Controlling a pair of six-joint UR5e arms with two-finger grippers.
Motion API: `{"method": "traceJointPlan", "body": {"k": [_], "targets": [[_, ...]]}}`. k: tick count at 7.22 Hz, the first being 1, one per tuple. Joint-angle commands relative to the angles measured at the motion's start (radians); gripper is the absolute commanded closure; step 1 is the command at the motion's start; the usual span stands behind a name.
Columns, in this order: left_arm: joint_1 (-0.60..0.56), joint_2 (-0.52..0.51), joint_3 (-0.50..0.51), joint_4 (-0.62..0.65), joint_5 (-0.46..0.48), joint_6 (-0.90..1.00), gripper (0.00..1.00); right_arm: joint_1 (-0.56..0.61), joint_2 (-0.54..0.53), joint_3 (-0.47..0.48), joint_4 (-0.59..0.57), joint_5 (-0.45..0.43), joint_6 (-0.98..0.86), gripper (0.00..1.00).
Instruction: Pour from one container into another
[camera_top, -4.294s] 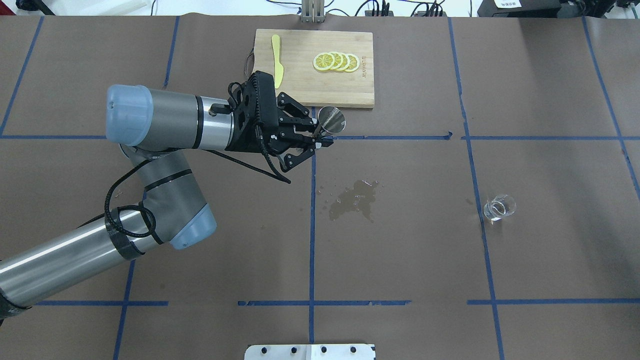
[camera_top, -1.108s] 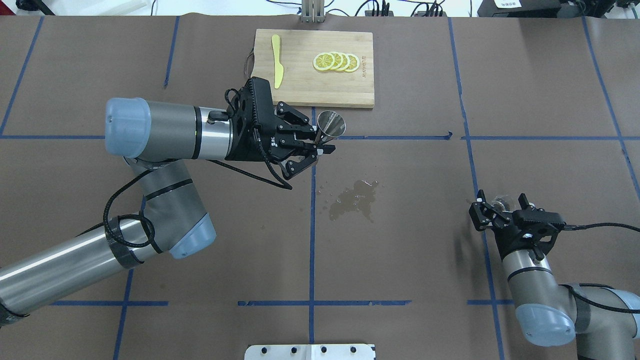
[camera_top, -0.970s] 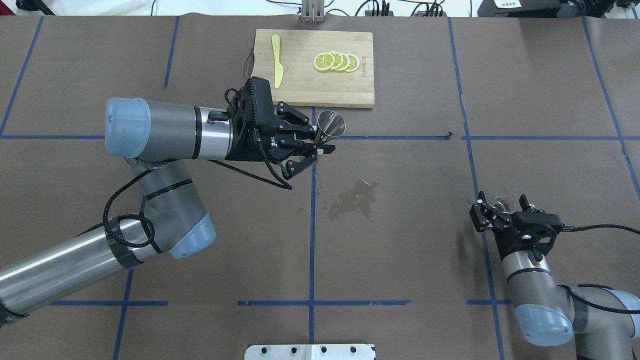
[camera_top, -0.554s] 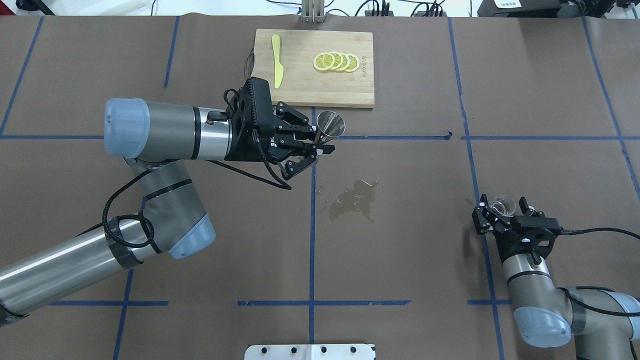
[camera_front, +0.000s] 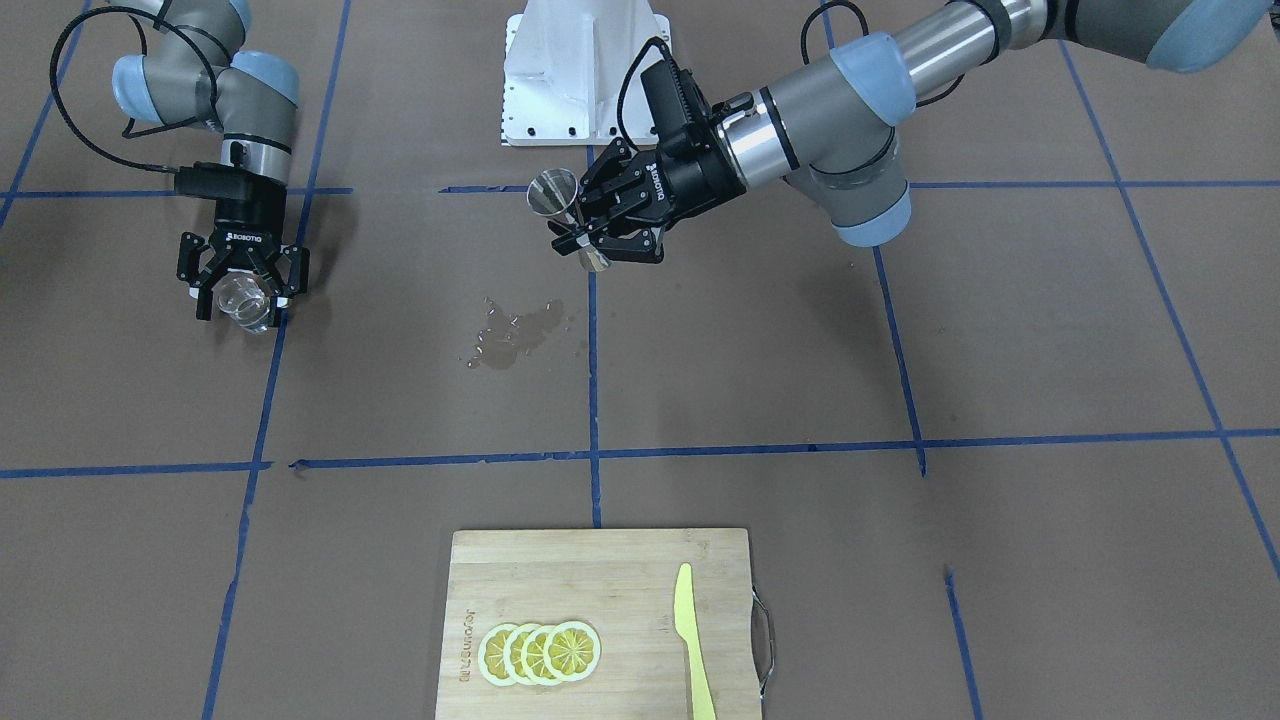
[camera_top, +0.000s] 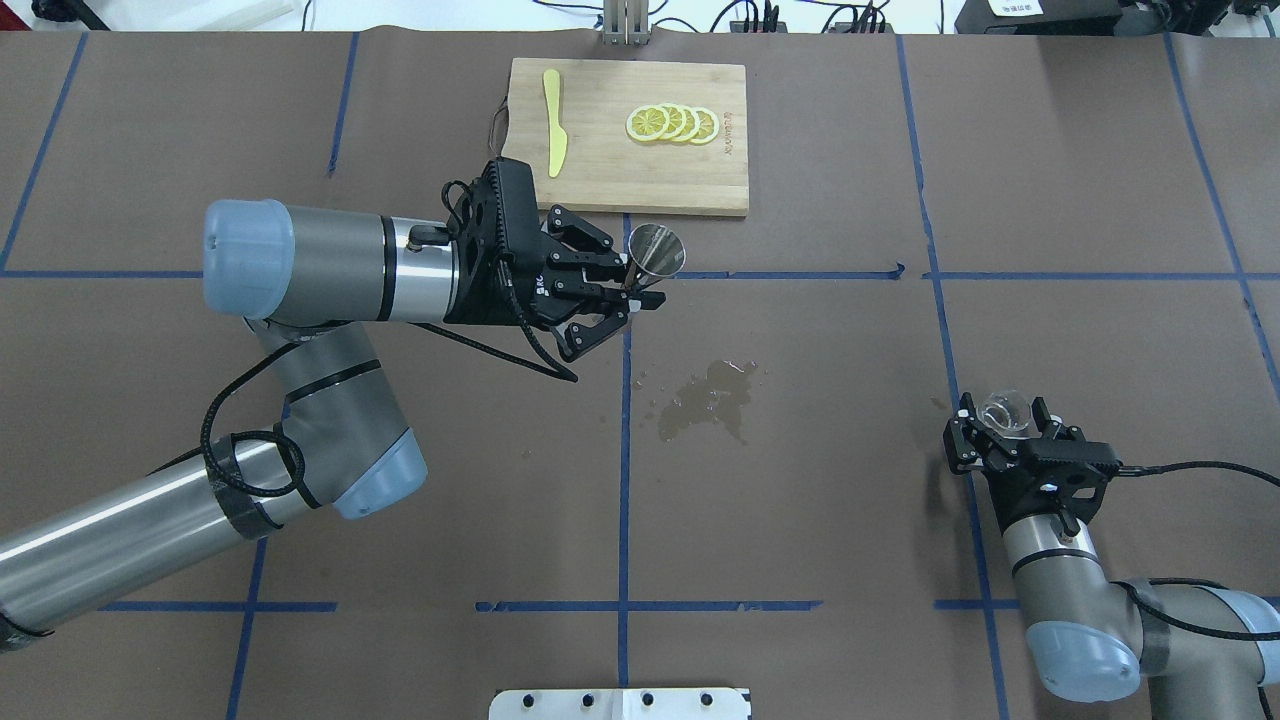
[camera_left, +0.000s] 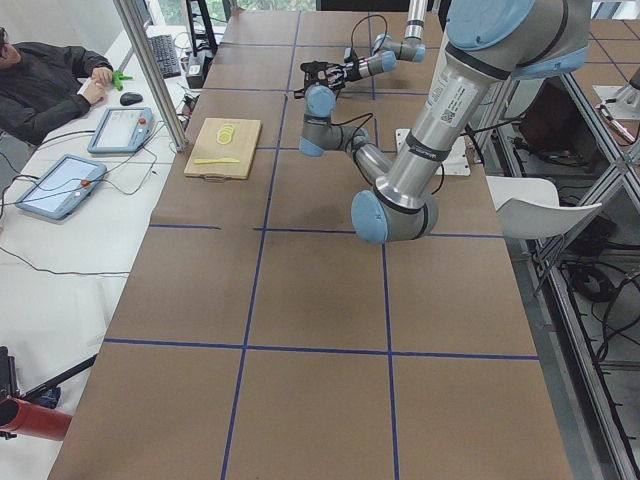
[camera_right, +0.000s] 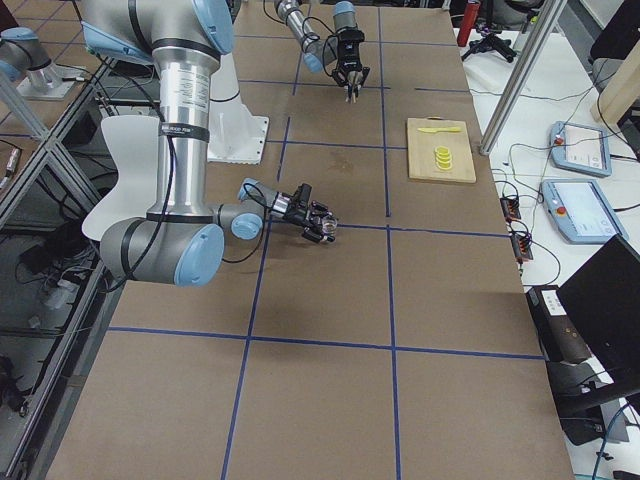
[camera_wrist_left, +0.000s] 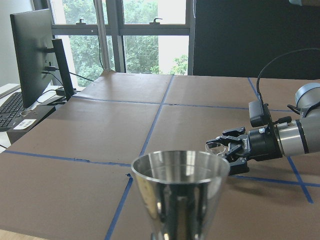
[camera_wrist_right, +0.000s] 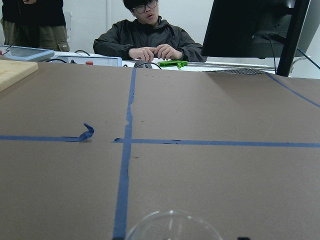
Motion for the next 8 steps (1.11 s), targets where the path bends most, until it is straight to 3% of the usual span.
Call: {"method": "traceJointPlan", "body": {"k": [1,3,4,8], "targets": [[0.0,0.002,0.0,-0.002,0.0,-0.001,1.0,-0.002,0.0,-0.001,-0.001,-0.001,0.0,0.63],[0.0,0.004,0.0,-0.004,0.005,-0.001,1.0,-0.001,0.002,0.002,0.001,-0.002,0.0,0.91],[0.0,0.004,0.0,-0.004,0.005,0.0,1.0,-0.001,0.002,0.004,0.001,-0.004,0.0,0.97],[0.0,0.005,-0.002,-0.011,0.006,-0.001,1.0,0.019,0.055,0.057,0.002,-0.033,-0.069,1.0]]}}
